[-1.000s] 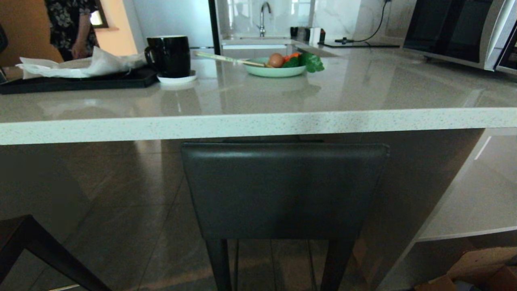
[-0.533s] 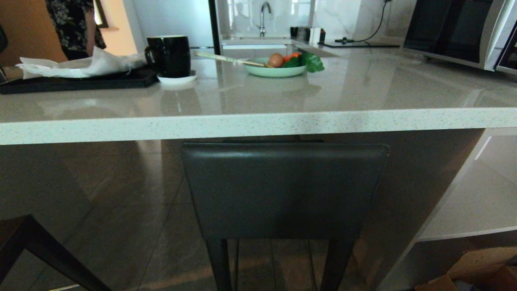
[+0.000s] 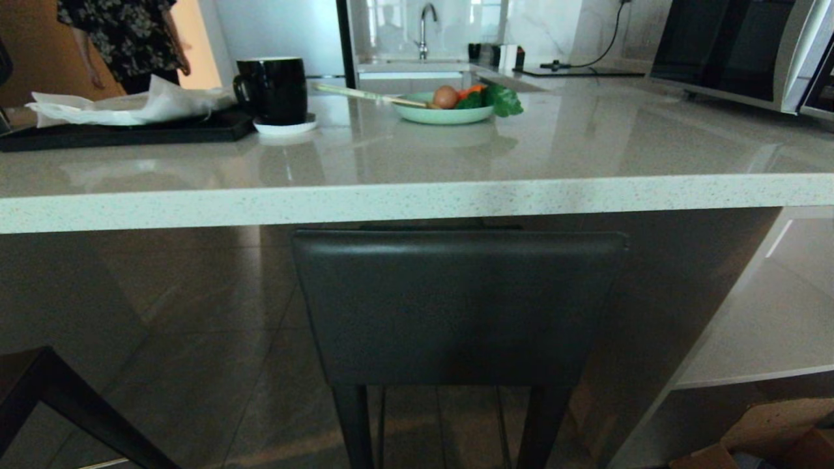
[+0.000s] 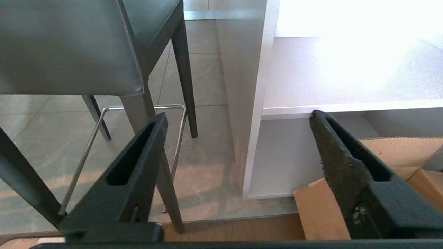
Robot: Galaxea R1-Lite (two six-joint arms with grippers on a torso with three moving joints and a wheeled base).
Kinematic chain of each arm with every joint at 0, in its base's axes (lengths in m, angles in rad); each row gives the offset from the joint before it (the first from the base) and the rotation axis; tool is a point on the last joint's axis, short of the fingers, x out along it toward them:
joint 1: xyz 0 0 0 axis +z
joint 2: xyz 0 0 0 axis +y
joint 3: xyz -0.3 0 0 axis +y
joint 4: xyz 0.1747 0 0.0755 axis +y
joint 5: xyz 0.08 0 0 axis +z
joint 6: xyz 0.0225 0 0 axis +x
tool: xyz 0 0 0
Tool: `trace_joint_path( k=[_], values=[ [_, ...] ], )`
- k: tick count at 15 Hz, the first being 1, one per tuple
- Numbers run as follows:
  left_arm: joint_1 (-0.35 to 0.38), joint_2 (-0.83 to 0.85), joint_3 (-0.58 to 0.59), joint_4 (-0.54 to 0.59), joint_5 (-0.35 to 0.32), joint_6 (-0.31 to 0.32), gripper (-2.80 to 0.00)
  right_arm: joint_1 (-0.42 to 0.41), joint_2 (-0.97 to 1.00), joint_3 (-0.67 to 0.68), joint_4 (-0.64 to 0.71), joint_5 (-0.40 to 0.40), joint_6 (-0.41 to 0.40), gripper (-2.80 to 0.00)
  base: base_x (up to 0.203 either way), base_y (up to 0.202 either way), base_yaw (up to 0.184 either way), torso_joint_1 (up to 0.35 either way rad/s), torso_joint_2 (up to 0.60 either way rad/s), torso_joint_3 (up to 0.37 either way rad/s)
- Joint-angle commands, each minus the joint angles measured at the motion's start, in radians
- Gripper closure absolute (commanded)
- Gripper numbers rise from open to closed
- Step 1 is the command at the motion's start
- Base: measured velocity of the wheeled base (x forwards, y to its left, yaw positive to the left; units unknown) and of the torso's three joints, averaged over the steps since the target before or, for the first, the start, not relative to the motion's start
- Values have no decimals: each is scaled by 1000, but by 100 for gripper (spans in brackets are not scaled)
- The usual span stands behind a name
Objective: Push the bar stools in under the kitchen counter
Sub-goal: Pull the gray chair out from under the dining table
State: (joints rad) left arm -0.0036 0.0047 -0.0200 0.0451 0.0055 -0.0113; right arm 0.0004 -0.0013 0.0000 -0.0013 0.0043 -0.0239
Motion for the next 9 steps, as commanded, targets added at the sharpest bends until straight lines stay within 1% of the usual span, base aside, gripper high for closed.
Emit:
trace_joint_path(
  k=[1,9],
  values=[
    [2,0,-1,1,-1,2,-280,0,1,0,-2,0,4,-280,0,0,0,0,0,0],
    [4,0,-1,1,-1,7,-280,0,1,0,1,9,-8,-280,0,0,0,0,0,0]
  ],
)
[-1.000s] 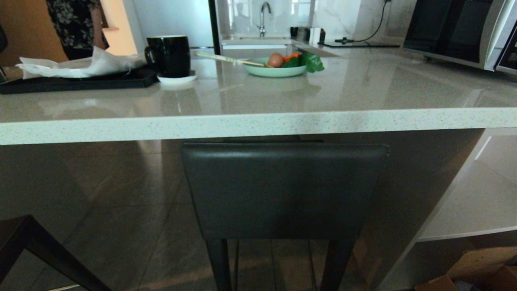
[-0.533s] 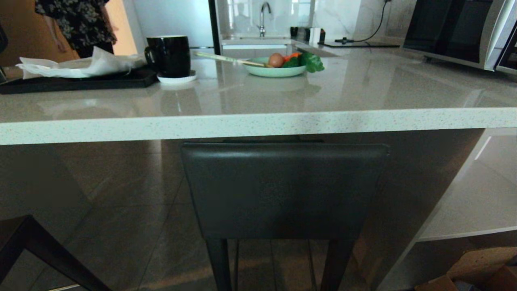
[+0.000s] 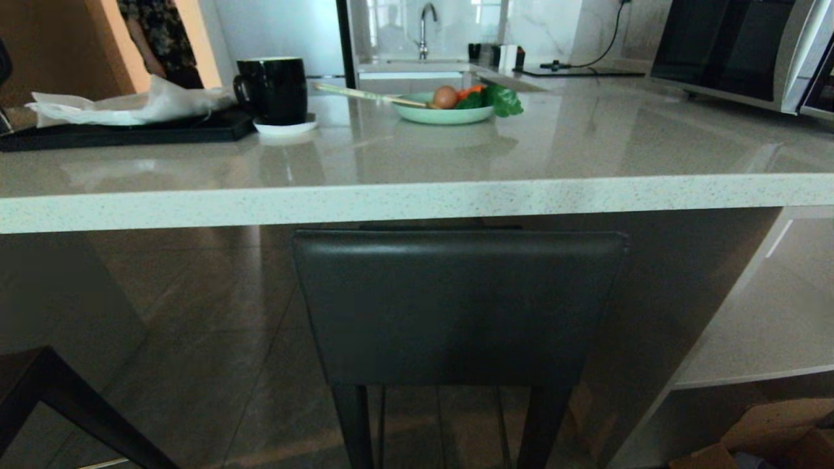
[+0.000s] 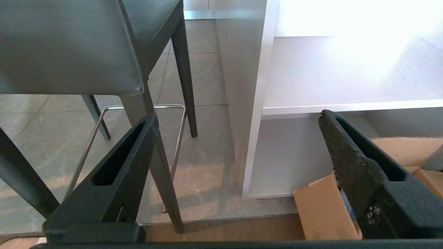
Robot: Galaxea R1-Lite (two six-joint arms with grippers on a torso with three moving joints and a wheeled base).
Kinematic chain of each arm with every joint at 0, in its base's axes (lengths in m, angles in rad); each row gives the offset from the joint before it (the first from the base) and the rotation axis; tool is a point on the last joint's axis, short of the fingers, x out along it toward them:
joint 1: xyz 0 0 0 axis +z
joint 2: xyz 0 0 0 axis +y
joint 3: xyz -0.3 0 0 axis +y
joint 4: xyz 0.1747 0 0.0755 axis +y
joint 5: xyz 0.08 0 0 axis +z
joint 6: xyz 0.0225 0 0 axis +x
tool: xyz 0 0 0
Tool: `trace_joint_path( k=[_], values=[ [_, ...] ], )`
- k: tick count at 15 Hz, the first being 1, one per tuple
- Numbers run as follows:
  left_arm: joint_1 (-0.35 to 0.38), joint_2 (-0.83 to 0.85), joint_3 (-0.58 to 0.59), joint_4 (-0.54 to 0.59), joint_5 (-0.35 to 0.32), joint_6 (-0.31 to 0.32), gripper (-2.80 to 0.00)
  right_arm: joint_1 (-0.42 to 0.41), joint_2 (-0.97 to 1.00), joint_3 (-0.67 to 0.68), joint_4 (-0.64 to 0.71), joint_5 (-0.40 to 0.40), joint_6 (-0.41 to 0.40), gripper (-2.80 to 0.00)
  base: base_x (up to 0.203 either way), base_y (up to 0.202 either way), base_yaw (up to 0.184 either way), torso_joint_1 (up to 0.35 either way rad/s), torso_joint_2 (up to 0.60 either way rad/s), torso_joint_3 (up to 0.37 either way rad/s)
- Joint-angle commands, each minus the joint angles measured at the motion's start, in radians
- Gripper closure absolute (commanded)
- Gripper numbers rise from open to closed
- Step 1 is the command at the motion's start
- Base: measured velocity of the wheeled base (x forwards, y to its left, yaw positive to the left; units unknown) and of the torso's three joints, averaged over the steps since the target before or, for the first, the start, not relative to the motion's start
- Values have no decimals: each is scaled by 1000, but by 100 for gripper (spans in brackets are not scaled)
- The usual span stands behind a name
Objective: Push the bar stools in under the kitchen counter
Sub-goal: Pull the gray chair out from under the dining table
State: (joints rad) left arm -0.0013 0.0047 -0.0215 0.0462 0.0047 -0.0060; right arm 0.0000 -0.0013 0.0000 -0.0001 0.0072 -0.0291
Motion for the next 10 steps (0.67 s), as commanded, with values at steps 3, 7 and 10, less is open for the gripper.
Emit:
trace_joint_path(
  k=[3,7,10],
  values=[
    [-2,0,-2,2,-13,31,-280,0,1,0,5,27,-76,-280,0,0,0,0,0,0],
    [-2,1,-5,13,-17,53,-280,0,0,-8,0,40,-112,-280,0,0,0,0,0,0],
    [-2,91,-117,15,-50,18,-280,1,74,-108,13,39,-115,-280,0,0,0,0,0,0]
  ],
)
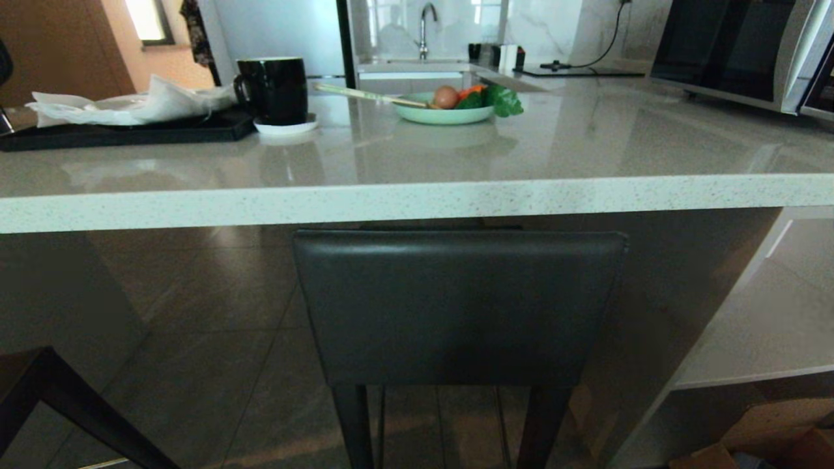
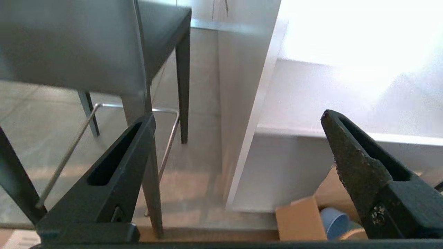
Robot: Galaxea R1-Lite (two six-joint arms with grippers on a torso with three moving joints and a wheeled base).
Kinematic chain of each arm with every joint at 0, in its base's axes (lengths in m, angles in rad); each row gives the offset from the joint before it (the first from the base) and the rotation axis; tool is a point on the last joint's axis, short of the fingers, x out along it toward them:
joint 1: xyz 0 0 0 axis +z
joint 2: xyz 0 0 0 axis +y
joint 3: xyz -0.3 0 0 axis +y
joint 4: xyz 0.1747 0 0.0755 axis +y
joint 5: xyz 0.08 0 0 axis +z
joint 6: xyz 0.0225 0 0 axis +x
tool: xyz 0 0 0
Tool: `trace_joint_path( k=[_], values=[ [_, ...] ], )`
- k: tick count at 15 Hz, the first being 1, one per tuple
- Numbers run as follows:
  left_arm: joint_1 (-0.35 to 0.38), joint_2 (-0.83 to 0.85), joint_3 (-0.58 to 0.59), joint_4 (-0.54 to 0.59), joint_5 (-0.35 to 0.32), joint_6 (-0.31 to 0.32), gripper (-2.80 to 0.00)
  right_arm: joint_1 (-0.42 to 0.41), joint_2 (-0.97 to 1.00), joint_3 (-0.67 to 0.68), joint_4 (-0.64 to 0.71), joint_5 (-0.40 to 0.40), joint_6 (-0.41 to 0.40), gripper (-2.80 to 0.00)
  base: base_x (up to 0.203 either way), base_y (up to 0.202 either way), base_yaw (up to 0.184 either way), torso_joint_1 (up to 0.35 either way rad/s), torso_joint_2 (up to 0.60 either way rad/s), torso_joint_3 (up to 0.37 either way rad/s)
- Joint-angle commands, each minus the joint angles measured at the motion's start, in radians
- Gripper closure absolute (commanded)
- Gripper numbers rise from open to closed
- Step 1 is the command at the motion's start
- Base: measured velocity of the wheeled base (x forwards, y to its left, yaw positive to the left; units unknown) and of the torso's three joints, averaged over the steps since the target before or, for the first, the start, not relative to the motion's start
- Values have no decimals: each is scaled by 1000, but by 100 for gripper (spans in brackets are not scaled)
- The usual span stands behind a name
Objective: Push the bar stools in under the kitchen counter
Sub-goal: Pull the gray chair out from under the dining table
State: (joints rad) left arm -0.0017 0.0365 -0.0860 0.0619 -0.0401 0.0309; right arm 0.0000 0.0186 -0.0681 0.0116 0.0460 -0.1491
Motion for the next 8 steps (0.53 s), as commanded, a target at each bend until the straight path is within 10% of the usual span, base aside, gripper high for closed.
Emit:
trace_joint_path(
  k=[1,5,8],
  values=[
    [-8,143,-124,-1,-14,-61,-280,2,102,-74,1,3,25,-280,0,0,0,0,0,0],
    [-50,574,-305,-99,-41,-161,-280,8,417,-201,-90,44,214,-280,0,0,0,0,0,0],
    [-78,781,-260,-471,-99,-181,-280,26,603,-223,-243,186,302,-280,0,0,0,0,0,0]
  ],
)
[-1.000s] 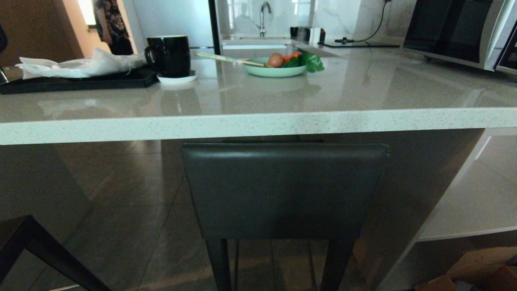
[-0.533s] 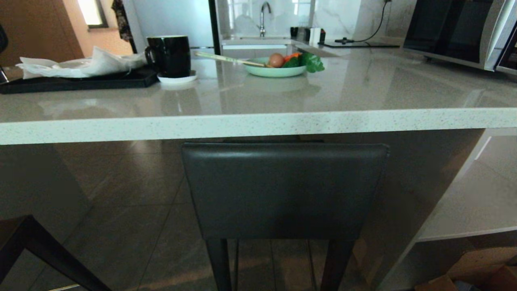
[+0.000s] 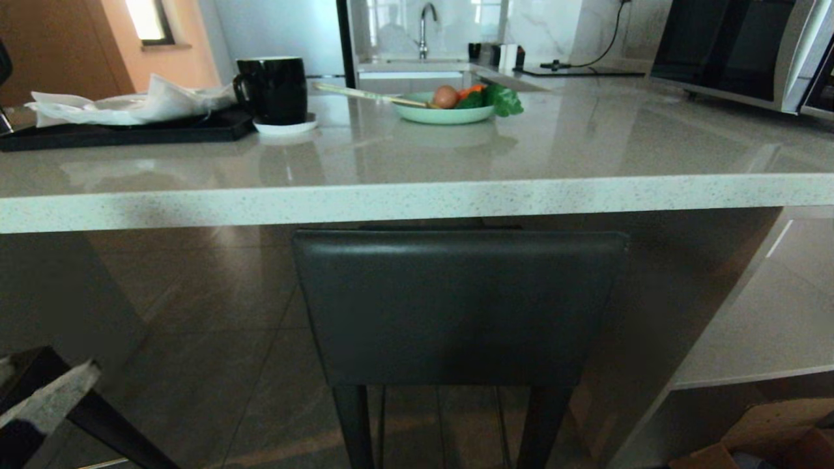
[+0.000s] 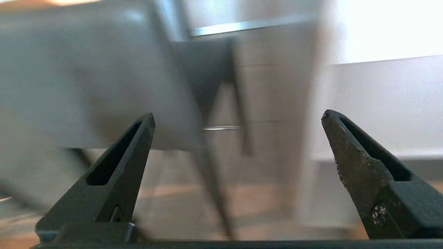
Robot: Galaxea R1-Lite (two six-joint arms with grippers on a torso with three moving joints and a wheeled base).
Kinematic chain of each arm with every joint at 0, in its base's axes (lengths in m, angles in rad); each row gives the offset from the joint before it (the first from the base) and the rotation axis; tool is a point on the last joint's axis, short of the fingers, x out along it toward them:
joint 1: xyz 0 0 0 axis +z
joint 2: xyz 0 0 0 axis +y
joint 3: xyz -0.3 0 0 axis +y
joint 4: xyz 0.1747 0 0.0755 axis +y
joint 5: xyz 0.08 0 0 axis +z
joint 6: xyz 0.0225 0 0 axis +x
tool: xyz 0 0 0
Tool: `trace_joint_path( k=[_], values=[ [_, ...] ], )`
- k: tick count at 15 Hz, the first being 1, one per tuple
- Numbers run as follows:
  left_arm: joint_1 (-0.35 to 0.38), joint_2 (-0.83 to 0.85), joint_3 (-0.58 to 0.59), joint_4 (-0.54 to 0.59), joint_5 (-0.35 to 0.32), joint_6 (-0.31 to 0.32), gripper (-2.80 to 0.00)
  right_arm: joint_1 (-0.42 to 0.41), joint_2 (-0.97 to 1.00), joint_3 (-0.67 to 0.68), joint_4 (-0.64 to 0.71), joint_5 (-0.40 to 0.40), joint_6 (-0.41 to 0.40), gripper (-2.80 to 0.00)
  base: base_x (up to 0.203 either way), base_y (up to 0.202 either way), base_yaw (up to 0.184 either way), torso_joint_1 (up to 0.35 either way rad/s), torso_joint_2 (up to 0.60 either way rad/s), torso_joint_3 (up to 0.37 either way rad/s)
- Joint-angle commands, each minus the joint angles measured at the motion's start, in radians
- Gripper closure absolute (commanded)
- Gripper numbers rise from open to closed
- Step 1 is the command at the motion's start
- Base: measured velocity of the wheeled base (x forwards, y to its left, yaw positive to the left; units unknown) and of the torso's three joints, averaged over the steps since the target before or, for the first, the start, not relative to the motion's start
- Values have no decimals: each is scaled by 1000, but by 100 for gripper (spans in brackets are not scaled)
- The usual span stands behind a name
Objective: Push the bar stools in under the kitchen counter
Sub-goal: Pull the gray chair out from under the dining table
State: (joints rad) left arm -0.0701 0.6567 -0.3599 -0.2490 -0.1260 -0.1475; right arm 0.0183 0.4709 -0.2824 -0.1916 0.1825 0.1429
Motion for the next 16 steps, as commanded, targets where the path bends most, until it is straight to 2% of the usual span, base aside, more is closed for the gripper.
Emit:
trace_joint_path(
  k=[1,4,5,8,10,12,16],
  values=[
    [-13,202,28,-224,-48,-5,-280,12,191,-10,-61,104,13,-280,0,0,0,0,0,0],
    [-11,259,45,-251,-154,-9,-280,21,280,-13,-152,227,17,-280,0,0,0,0,0,0],
    [-11,258,55,-256,-206,-10,-280,22,306,-3,-189,279,18,-280,0,0,0,0,0,0],
    [-7,261,94,-258,-420,15,-280,24,406,30,-305,406,31,-280,0,0,0,0,0,0],
    [-4,328,96,-283,-486,22,-280,24,516,46,-442,467,53,-280,0,0,0,0,0,0],
    [15,439,107,-415,-528,15,-280,23,643,70,-611,524,61,-280,0,0,0,0,0,0],
    [92,740,157,-867,-674,-24,-280,24,898,97,-918,615,65,-280,0,0,0,0,0,0]
  ],
)
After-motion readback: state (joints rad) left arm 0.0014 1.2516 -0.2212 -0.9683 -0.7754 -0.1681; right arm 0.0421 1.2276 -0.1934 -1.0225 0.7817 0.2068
